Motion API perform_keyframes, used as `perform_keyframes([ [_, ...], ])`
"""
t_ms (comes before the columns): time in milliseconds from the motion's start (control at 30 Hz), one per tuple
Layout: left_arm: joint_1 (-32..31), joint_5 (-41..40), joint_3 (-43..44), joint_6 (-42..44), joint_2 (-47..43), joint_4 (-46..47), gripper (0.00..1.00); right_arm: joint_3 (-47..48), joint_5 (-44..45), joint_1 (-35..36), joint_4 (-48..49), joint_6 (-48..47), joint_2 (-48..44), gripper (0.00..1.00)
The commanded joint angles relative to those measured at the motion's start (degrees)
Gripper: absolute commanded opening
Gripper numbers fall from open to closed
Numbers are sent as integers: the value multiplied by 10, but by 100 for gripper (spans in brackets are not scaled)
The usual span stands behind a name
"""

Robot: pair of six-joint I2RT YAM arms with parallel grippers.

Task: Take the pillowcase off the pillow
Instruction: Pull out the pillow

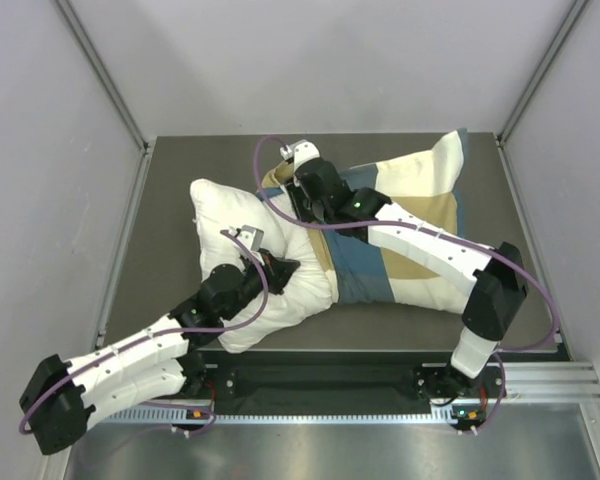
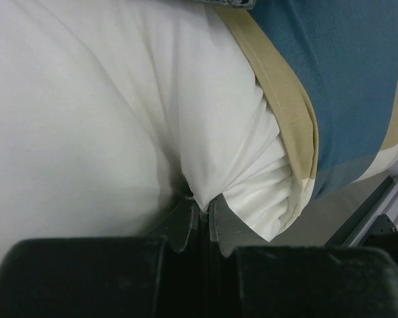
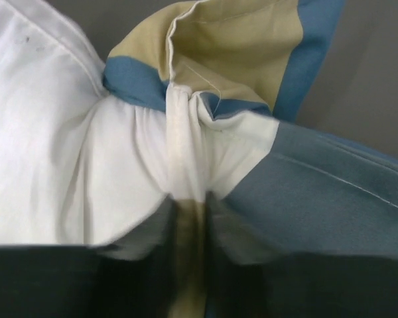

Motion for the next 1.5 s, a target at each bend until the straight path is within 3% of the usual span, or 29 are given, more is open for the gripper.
perform_keyframes([
  [0, -1, -18, -22, -2, -39, -122, 0, -7, 112, -4, -29, 44, 21, 8],
  [33, -1, -24, -19, -7, -49, -132, 0, -10, 128, -6, -29, 45, 22, 0],
  [167, -1, -65, -4, -19, -123, -211, 0, -27, 254, -8, -47, 29, 30, 0],
  [300, -1, -141, 26, -35, -171, -285, 0, -61, 317, -32, -59, 27, 10, 0],
  [600, -1, -292, 99, -46, -199, -399, 0, -156, 354, -126, -60, 21, -109, 0],
  [867, -1, -411, 134, -28, -191, -415, 0, -212, 366, -184, -71, 0, -202, 0],
  [1167, 0, -476, 176, -7, -160, -405, 0, -243, 371, -227, -75, -13, -244, 0],
  [1333, 0, -536, 225, 73, -156, -359, 0, -264, 360, -276, -75, -27, -277, 0],
  [1467, 5, -534, 254, 128, -113, -317, 0, -272, 342, -318, -75, -39, -310, 0],
])
